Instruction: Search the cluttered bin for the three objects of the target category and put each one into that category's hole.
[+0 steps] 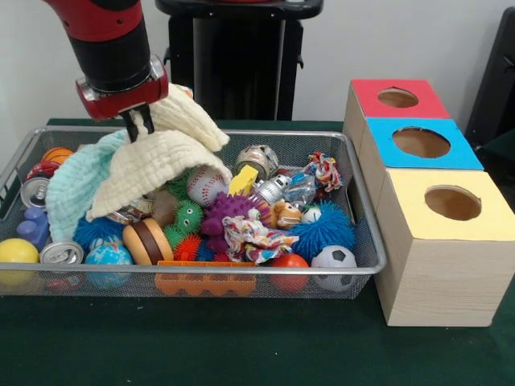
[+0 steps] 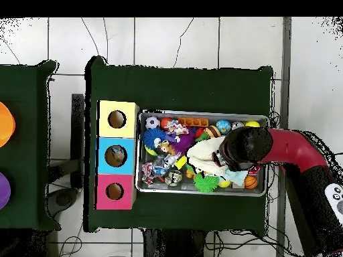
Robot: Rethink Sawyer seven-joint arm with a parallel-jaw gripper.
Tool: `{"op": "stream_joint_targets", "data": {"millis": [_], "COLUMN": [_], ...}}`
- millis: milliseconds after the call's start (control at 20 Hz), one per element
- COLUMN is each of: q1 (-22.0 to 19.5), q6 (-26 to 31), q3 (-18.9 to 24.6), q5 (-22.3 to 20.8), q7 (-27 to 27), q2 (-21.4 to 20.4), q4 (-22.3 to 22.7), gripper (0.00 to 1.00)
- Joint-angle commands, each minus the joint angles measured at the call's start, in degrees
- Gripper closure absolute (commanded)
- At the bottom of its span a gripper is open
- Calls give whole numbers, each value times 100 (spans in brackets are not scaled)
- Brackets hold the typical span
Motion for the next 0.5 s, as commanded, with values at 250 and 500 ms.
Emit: {"op": "stream_joint_targets", "data": {"millis": [250, 500], "q1": [227, 274], "q6": [93, 42], "q3": [-709, -787], "q5": [333, 339], "q7": [1002, 810], "q2": [-37, 69], "q4": [-219, -399], "gripper": [100, 100]}}
